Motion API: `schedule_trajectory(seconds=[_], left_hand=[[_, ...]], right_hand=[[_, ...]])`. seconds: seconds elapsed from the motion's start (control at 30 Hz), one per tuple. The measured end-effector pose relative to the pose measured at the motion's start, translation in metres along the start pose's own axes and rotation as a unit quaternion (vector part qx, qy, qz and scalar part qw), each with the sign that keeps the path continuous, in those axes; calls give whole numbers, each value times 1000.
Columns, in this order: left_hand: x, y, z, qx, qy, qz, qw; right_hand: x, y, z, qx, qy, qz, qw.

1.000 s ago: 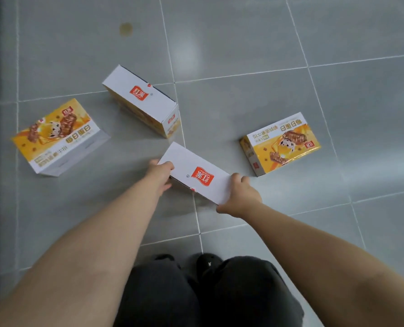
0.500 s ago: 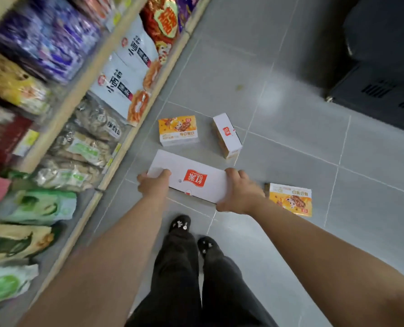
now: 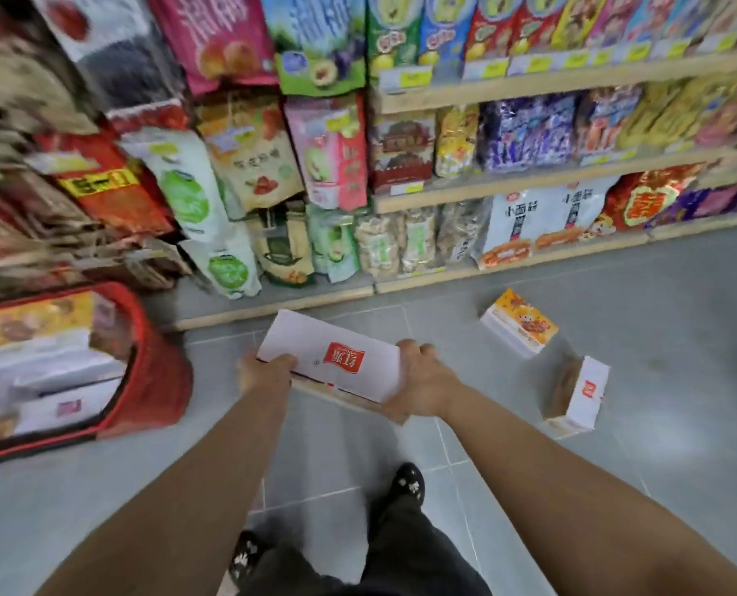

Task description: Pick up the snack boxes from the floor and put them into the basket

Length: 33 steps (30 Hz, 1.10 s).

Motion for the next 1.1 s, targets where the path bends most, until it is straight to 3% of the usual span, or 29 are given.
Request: schedule_trajectory(seconds=[0.27, 0.57, 0.93, 1.1], left_hand=[[-238, 25, -29, -28, -156, 111, 981], [-418, 48, -70, -72, -236, 180, 952], [-476, 138, -75, -123, -179, 131, 967], [-499, 218, -40, -121, -143, 127, 974]], right_hand=[[112, -28, -199, -153, -106, -101, 977], [213, -51, -351, -243, -198, -102, 944], [247, -7, -449, -281, -244, -94, 923], [267, 53, -503, -252, -237, -118, 931]])
Point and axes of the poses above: each hand's wrist, its own y-axis towards the middle knuckle, its own x-axis out of the palm, z = x × y, the point moved 4 cm from there along y, towards the middle knuckle, and after that the axes turned 7 degrees about z, right-handed, at the moved point
